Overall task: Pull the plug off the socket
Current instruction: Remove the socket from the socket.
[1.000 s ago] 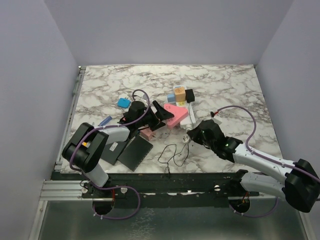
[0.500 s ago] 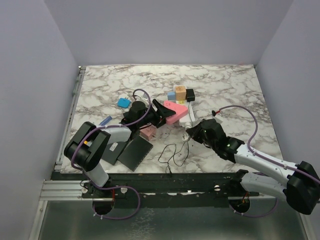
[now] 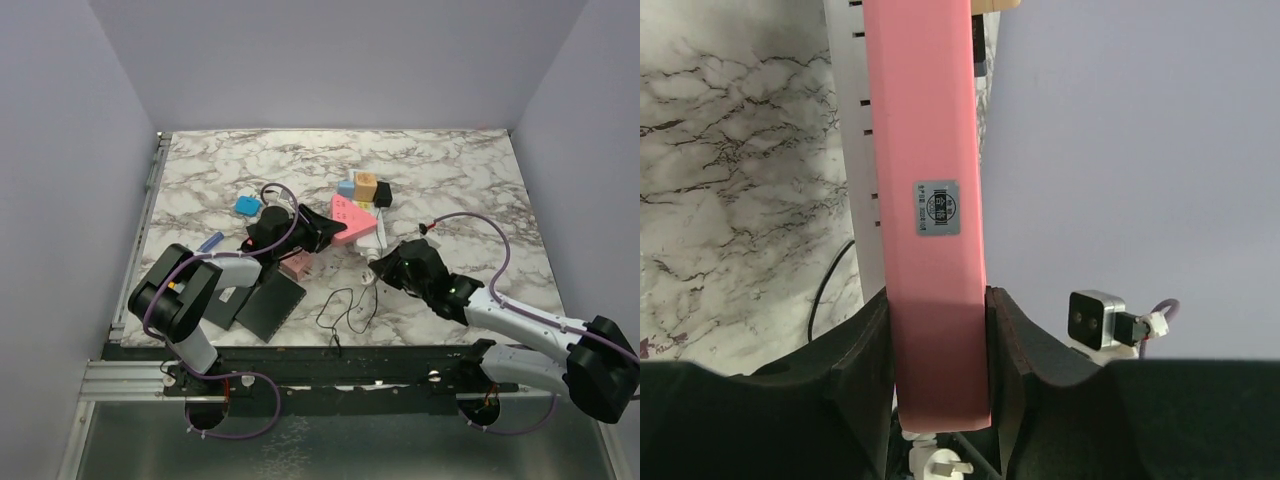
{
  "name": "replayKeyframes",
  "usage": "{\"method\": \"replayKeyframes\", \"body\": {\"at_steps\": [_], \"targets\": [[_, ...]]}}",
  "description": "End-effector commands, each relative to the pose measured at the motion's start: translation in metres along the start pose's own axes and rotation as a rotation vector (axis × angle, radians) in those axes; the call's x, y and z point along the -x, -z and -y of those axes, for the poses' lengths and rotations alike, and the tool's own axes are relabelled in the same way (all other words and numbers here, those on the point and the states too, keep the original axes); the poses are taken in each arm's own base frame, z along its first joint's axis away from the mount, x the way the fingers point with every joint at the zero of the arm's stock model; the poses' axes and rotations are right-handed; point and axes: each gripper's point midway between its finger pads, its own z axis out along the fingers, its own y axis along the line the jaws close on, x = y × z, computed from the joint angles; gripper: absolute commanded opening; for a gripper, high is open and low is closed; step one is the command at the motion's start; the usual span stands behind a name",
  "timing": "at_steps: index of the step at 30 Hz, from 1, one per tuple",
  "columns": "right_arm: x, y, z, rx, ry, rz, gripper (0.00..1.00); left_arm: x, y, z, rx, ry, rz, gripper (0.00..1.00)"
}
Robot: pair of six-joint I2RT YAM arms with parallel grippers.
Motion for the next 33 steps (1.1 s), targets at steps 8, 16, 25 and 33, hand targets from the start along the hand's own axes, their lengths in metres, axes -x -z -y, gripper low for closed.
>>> {"method": "replayKeyframes", "body": {"at_steps": [8,16,25,33], "targets": [[-0.004,-0.015,0.006,-0.011,0.008,0.009,0.0,0.005,0.0,0.021,-0.088,0.02,0.035,0.04],[-0.006,-0.015,0.001,0.012,-0.005,-0.003,0.0,0.005,0.004,0.037,-0.184,0.085,0.036,0.0],[-0.001,-0.008,-0.007,0.042,-0.024,0.009,0.0,0.007,0.009,0.038,-0.219,0.078,0.056,0.0],[-0.003,-0.012,0.002,-0.009,-0.022,0.001,0.0,0.007,0.008,0.035,-0.215,-0.005,0.073,0.0]]}}
